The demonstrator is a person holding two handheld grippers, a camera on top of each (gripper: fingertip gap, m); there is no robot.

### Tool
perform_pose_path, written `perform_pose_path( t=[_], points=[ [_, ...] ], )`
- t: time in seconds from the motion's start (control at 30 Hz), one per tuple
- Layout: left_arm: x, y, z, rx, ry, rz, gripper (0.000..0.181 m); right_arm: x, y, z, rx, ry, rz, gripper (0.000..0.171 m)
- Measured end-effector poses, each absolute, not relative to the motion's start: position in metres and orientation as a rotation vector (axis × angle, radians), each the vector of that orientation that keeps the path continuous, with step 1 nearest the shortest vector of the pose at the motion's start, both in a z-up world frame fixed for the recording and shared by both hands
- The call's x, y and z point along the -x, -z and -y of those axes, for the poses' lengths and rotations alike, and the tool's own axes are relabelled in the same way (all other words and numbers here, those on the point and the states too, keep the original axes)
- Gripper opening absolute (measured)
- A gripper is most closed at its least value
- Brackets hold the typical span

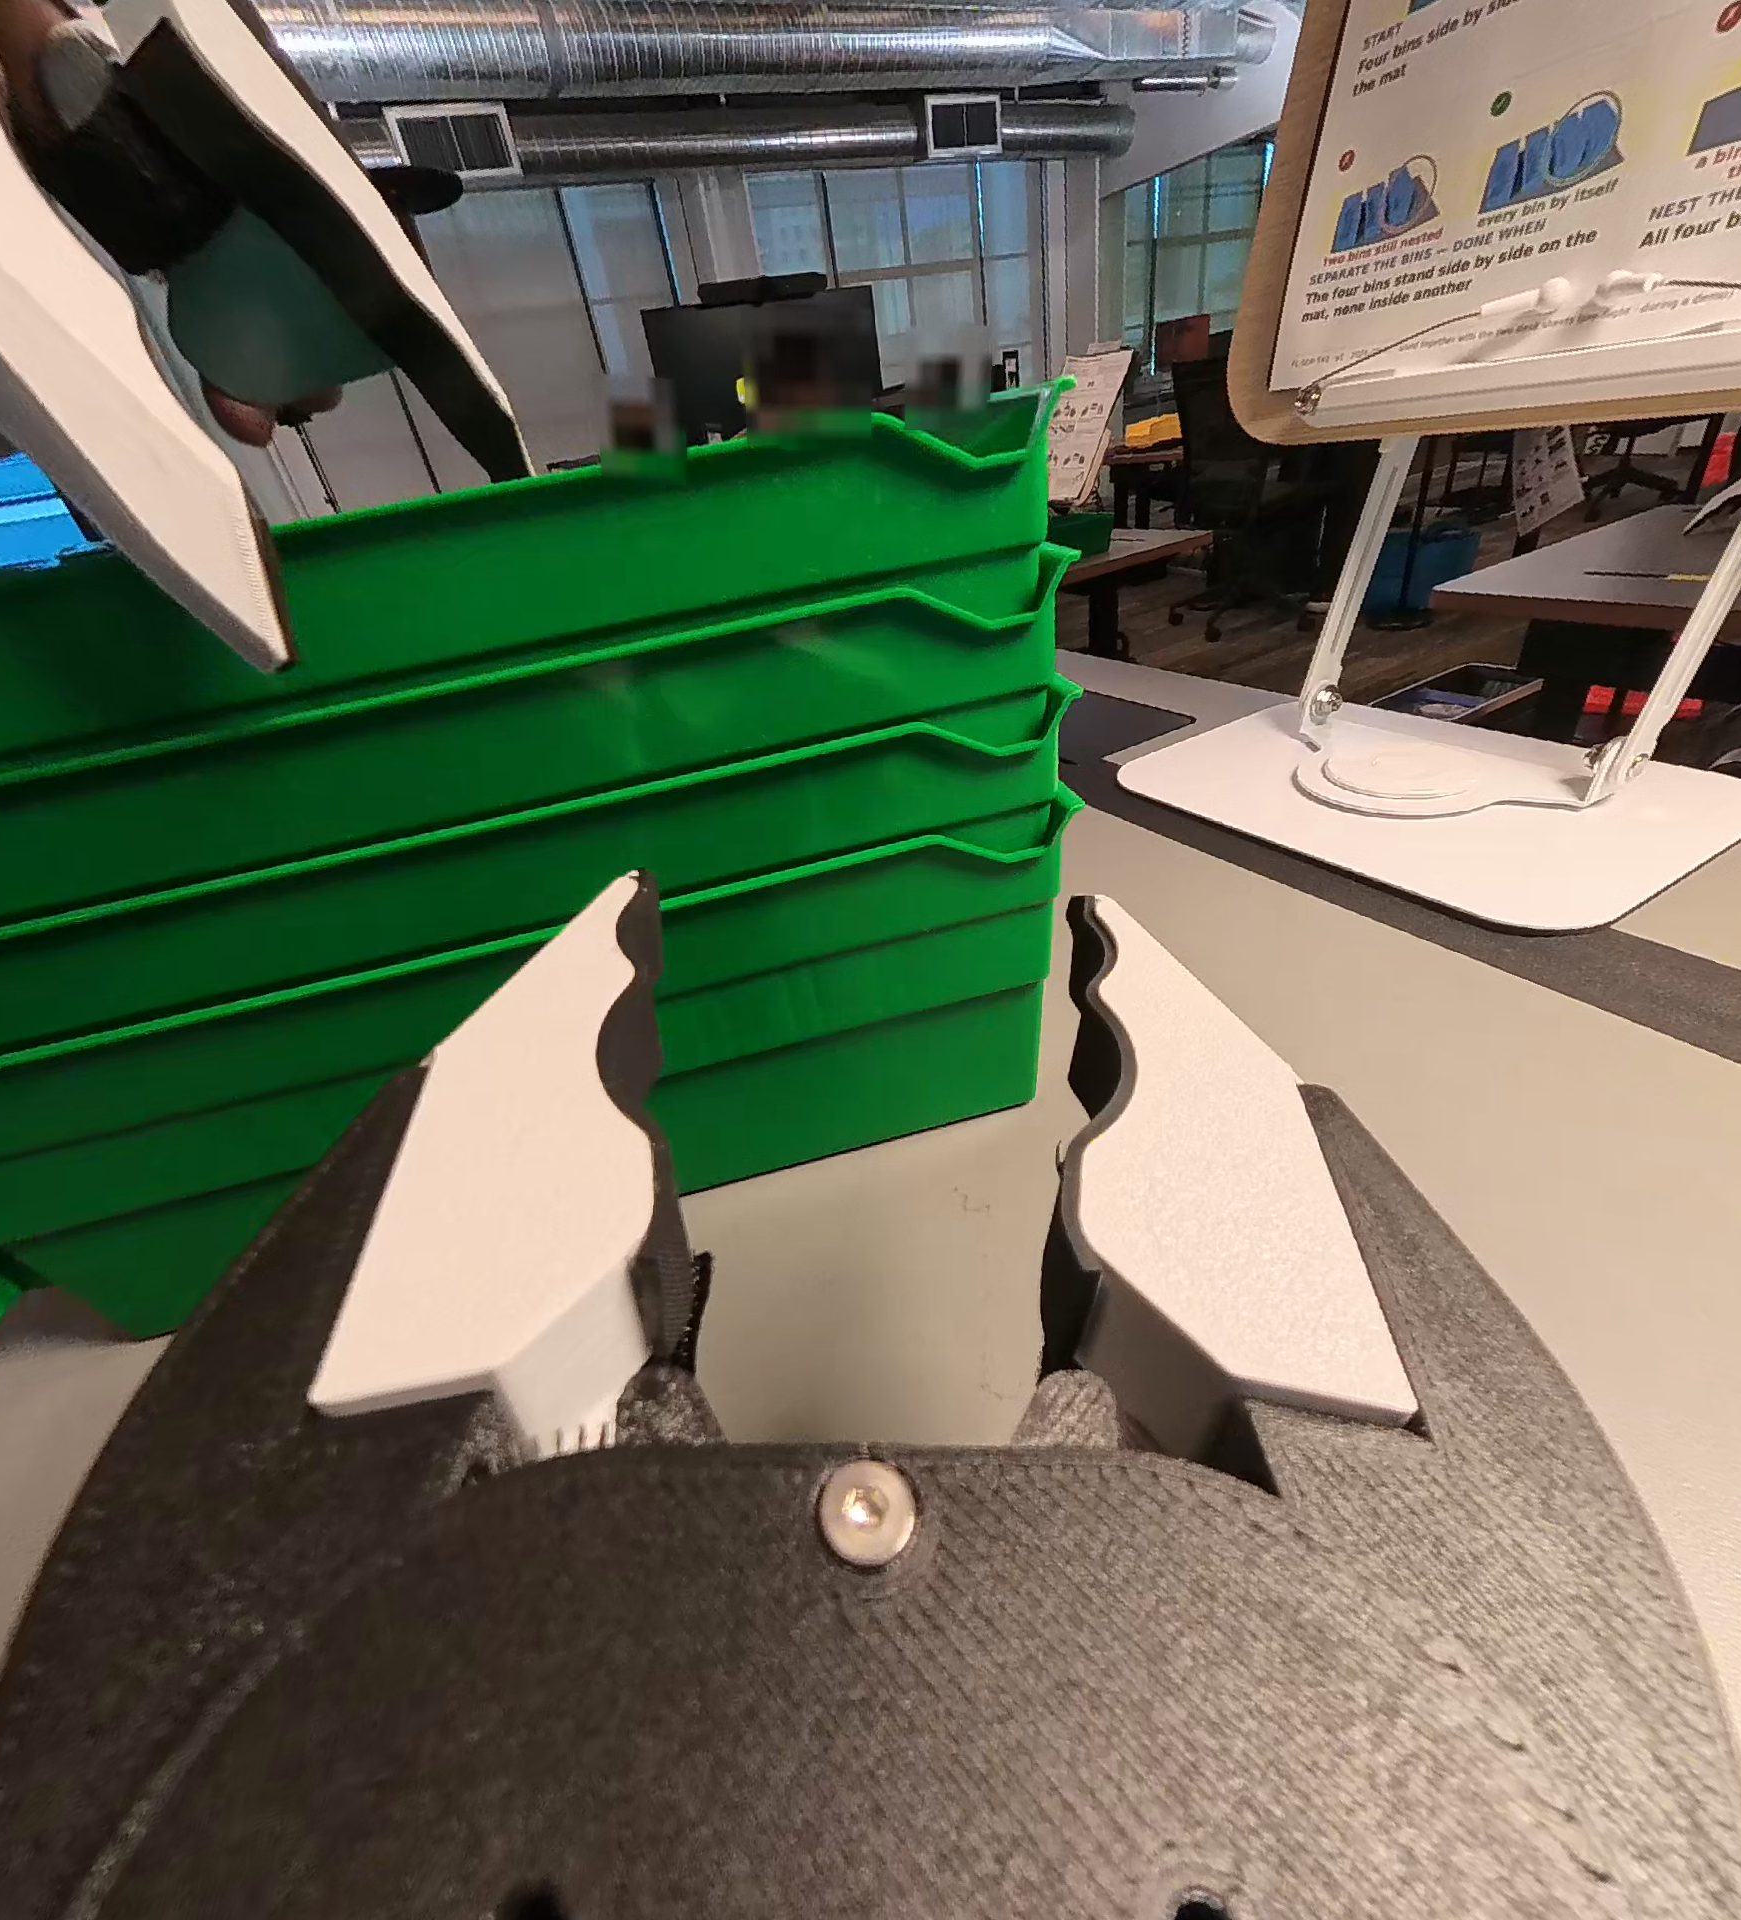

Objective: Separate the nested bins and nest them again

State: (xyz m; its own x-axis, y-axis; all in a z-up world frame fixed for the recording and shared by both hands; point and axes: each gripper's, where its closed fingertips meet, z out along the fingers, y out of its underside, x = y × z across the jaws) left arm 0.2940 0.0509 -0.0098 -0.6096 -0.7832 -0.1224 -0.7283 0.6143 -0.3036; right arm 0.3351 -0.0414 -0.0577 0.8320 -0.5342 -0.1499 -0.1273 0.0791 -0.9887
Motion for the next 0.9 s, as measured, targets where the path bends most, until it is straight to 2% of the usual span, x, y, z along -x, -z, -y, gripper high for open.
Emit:
perform_pose_path(
  t=[0.67,0.9],
  points=[
    [-0.2925,0.0126,-0.0603,1.354,0.369,-2.693,0.114,-0.3344,0.0577,0.0413,1.481,0.317,-0.558,0.079],
    [-0.2921,0.0065,-0.0609,1.424,0.382,-2.735,0.107,-0.3336,0.0581,0.0404,1.488,0.317,-0.553,0.078]
  ],
)
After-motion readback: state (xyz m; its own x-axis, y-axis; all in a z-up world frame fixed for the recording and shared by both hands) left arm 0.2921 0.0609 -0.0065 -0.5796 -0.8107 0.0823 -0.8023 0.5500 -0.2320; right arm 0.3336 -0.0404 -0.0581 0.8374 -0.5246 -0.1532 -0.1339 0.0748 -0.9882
